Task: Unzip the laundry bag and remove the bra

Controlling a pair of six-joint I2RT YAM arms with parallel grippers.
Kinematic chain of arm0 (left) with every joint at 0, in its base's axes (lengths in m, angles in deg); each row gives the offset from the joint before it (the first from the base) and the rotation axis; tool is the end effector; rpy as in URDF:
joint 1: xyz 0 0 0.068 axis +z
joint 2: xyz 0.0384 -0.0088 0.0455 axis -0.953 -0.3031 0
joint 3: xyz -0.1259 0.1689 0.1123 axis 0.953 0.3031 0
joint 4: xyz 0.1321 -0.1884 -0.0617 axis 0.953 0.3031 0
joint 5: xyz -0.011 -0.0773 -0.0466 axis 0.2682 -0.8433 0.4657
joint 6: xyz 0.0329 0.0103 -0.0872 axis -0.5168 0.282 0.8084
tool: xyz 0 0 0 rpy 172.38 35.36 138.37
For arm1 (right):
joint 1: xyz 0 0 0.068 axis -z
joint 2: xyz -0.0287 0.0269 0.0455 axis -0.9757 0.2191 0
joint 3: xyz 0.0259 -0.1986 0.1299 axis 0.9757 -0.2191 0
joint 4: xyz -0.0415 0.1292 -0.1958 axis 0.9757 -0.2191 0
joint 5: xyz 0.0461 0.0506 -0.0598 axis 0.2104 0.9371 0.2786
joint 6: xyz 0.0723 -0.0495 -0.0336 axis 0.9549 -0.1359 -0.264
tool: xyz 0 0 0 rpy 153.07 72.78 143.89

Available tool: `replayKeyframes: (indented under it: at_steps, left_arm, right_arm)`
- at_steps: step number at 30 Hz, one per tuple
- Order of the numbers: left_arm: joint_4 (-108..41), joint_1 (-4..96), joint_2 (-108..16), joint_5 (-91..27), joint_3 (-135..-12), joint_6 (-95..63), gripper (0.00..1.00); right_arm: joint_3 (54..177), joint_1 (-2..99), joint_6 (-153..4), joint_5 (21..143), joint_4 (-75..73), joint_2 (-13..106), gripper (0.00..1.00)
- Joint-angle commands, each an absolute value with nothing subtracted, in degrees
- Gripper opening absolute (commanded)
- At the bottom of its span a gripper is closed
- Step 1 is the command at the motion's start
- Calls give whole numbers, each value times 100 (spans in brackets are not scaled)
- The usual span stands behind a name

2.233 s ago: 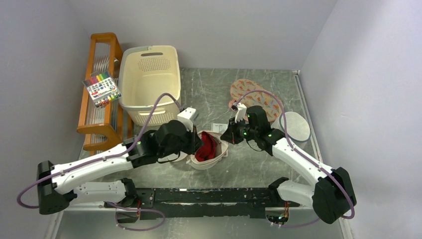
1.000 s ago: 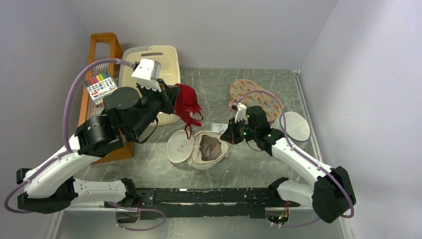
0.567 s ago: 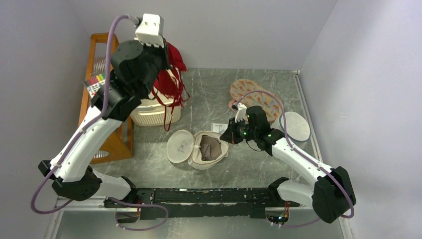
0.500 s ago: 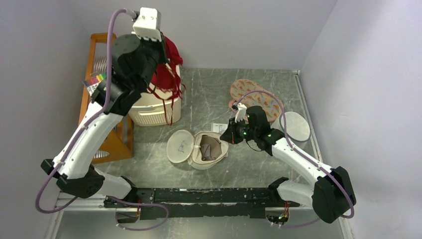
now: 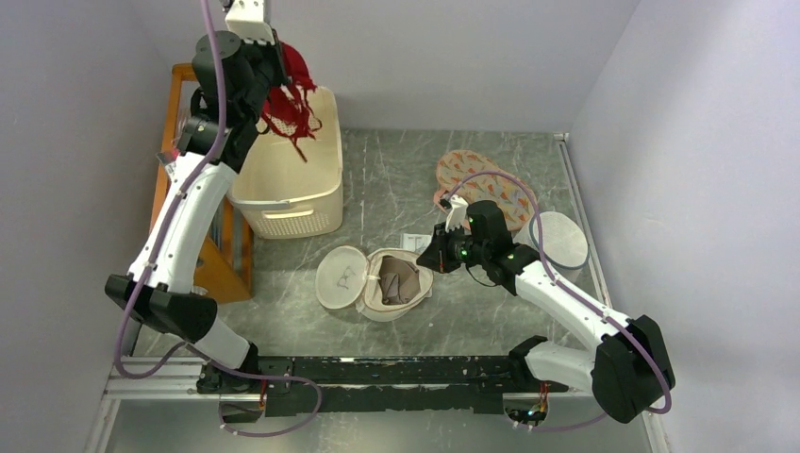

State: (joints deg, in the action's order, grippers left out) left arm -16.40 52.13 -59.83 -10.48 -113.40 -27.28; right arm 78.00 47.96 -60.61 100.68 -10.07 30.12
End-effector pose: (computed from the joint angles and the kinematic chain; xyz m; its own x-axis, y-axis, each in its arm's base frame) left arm 0.3370 -0.1030 0.5032 0.1264 -0.0441 -0.9910 0.1181 0.9926 -0.0291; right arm 0.2142 0.1641 0.1876 -0.7450 -0.0587 -0.6645 -0.5261 0.6641 0.5312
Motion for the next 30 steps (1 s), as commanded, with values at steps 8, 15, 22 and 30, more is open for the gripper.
replayKeyframes:
  at_steps: [8, 15, 22, 30]
  left_arm:
    - [-1274, 5760, -6034, -1710, -9413, -1254, 14]
    - [-447, 5759, -5733, -1368, -9519, -1103, 58]
    - [-332, 5759, -4850, -2597, -8782, -489, 91]
    - [-563, 4158, -4098, -3393, -7422, -40, 99]
  right_arm:
    - [7837, 4771, -6003, 10246, -787, 3048, 0]
    - [7854, 4765, -6046, 10244, -809, 3025, 0]
    - [7727, 4766, -5966, 10304, -636, 3042, 0]
    - [7655, 4765, -6035, 10248, -698, 2989, 0]
